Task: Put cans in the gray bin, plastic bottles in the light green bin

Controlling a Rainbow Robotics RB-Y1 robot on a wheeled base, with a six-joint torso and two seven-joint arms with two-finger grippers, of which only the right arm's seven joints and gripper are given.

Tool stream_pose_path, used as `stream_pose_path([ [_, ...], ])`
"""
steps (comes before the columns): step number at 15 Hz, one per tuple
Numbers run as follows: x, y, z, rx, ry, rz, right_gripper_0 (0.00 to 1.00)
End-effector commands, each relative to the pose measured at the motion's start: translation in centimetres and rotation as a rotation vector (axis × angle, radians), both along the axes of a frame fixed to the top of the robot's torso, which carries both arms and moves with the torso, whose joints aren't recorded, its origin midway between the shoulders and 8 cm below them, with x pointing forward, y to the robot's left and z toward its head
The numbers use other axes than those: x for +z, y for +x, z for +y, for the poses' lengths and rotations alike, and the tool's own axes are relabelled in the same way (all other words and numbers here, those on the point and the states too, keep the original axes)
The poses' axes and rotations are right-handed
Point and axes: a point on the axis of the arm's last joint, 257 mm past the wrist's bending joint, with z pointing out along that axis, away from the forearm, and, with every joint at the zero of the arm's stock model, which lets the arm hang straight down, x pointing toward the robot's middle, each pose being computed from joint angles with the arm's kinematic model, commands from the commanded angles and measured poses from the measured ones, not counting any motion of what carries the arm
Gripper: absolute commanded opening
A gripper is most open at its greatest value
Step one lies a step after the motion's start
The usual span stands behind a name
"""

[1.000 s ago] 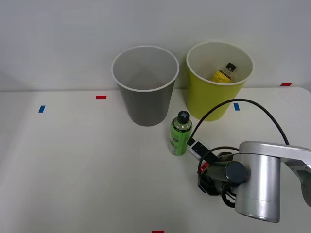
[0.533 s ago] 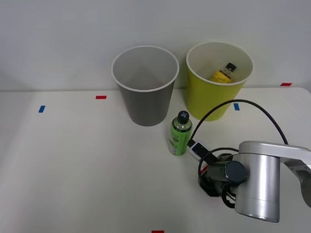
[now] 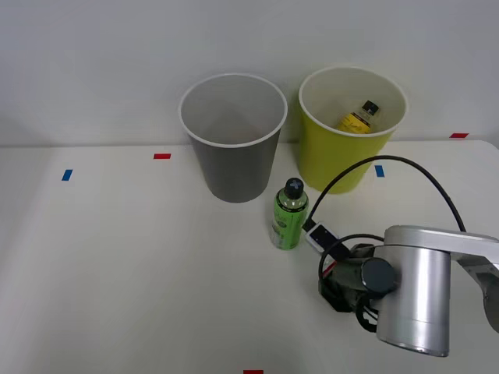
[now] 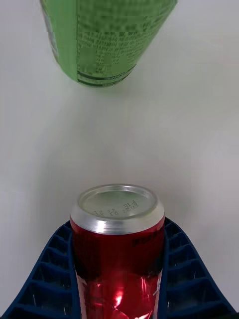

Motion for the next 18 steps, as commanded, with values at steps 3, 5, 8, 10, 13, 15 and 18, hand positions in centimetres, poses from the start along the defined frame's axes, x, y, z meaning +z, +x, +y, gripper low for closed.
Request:
stream_pose_path([
  [3, 2.8, 1.9, -0.3, -0.16, 0.055, -0.062, 0.26],
  [5, 4.5, 2.5, -1.2, -0.224, 0.126, -0.086, 0.26],
  [8, 7.2, 2.2, -1.8, -0.247, 0.193, -0.127, 0.25],
  [10, 8.6, 1.7, -2.2, -0.258, 0.229, -0.151, 0.25],
  [13, 12.2, 2.1, -0.7, -0.251, 0.364, -0.218, 0.24],
  [15, 14.5, 3.0, 0.4, -0.246, 0.475, -0.269, 0.23],
  [18, 17.0, 3.7, 0.8, -0.251, 0.592, -0.326, 0.23],
])
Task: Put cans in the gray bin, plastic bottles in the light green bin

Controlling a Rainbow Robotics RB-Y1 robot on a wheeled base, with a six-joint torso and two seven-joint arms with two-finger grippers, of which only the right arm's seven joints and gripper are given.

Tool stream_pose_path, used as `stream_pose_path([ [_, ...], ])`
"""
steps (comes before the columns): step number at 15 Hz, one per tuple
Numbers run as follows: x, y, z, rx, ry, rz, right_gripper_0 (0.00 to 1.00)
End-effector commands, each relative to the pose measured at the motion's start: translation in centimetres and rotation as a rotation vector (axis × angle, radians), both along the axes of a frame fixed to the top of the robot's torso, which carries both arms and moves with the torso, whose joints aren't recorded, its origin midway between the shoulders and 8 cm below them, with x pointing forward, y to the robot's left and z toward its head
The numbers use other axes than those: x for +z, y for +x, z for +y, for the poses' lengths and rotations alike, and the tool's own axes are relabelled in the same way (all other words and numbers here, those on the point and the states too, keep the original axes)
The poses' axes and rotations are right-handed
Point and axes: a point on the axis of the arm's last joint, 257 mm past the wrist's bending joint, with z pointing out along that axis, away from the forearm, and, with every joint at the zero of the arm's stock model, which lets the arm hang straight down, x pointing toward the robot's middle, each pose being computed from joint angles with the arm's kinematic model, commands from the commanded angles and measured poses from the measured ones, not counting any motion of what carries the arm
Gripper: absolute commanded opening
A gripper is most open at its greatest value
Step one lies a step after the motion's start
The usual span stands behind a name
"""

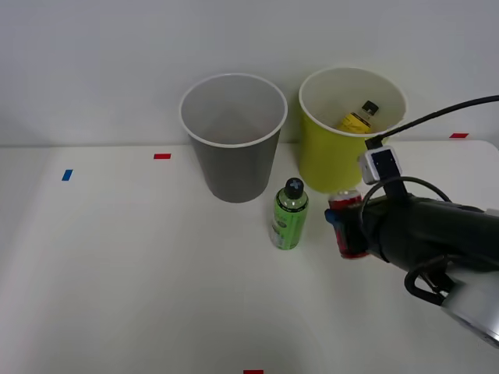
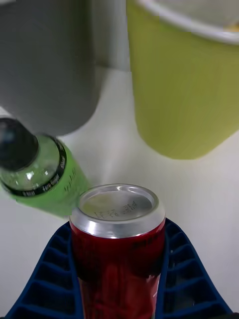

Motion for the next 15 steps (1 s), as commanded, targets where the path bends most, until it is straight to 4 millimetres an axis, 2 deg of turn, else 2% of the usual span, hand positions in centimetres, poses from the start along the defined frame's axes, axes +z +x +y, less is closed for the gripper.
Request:
stream_pose_path([
  [1, 2.1, 0.6, 0.4, -0.004, 0.101, -0.061, 0.23],
  [3, 4.4, 1.3, 1.1, 0.009, 0.174, -0.126, 0.23],
  [7, 7.7, 2.3, 2.0, 0.024, 0.289, -0.212, 0.23],
  [11, 11.7, 4.7, 3.0, 0.061, 0.484, -0.339, 0.23],
  [15, 16.5, 4.6, 4.1, 0.113, 0.655, -0.411, 0.23],
])
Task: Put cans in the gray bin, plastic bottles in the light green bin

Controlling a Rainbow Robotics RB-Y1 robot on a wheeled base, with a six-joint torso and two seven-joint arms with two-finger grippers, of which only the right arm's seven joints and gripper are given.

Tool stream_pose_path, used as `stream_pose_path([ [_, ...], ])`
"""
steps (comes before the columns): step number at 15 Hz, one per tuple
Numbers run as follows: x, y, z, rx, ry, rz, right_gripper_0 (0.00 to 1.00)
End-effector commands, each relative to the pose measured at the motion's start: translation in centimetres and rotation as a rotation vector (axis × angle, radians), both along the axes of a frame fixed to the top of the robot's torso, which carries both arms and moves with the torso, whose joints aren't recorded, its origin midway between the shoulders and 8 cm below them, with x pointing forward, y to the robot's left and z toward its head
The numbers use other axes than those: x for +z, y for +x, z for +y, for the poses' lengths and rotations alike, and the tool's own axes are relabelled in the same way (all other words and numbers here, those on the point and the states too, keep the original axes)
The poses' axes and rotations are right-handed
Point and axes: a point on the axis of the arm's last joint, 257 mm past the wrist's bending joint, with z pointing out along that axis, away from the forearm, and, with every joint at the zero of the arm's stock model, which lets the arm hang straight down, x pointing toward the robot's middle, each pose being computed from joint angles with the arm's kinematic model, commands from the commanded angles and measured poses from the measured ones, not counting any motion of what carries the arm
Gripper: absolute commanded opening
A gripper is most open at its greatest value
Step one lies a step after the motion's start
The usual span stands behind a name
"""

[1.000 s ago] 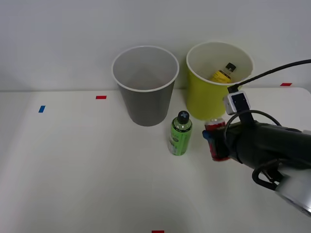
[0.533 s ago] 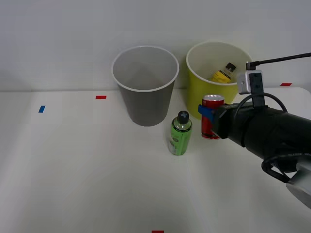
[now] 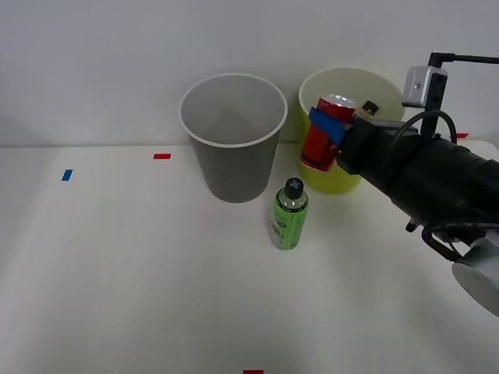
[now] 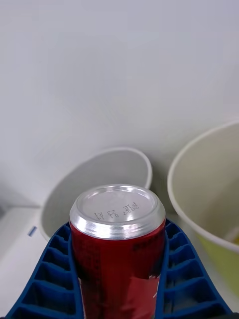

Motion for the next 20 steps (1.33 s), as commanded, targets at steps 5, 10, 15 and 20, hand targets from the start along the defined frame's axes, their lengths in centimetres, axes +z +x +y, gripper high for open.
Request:
stream_pose_path([
  [5, 5.4, -1.0, 3.4, 0.089, 0.115, -0.125, 0.22],
  [10, 5.0, 2.7, 6.7, 0.148, 0.101, -0.211, 0.22],
  [15, 5.9, 4.2, 9.7, 0.183, 0.004, -0.287, 0.22],
  [20, 3.9, 6.8, 14.1, 0.193, -0.051, -0.276, 0.22],
])
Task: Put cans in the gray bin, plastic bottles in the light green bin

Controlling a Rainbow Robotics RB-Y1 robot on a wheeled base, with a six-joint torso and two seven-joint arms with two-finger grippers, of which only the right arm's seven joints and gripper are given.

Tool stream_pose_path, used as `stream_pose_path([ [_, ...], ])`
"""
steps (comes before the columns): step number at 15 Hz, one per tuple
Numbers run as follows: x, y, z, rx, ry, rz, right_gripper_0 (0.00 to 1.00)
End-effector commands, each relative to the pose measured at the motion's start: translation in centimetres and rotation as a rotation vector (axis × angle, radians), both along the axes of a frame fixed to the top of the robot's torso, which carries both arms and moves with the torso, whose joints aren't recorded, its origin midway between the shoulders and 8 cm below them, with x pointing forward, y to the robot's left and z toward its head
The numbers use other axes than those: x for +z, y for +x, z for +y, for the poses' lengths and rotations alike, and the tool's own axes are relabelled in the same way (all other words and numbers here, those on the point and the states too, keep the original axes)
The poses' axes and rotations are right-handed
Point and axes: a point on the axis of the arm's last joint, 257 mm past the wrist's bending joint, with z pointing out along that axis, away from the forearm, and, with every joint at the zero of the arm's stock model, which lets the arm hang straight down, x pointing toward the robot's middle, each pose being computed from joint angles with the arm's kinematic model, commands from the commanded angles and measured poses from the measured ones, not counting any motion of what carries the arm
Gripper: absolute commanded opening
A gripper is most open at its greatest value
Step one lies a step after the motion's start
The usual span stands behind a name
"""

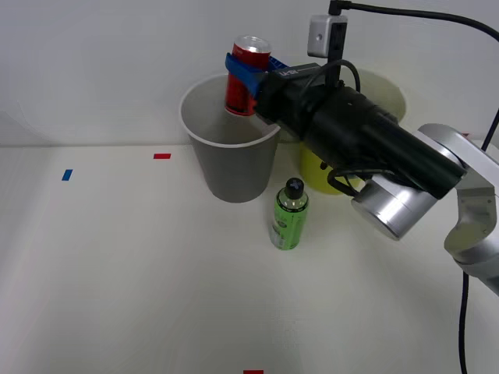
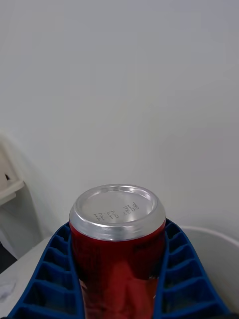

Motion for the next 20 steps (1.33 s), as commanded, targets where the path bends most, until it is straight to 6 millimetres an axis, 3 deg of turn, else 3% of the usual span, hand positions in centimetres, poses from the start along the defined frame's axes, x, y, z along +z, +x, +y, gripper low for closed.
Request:
stream_pose_path([
  [1, -0.4, 1.8, 2.5, -0.001, -0.019, 0.002, 0.21],
  [5, -1.6, 5.0, 3.7, -0.041, -0.061, 0.016, 0.22],
  [7, -2.4, 6.2, 3.0, -0.071, -0.086, 0.019, 0.22],
  [11, -2.5, 6.1, 3.0, -0.068, -0.089, 0.017, 0.22],
  [12, -2.4, 6.2, 2.8, -0.069, -0.089, 0.013, 0.43],
  [13, -2.2, 6.1, 2.8, -0.064, -0.083, 0.008, 1.0],
  [20, -1.3, 5.8, 2.3, -0.037, -0.046, -0.009, 1.0],
])
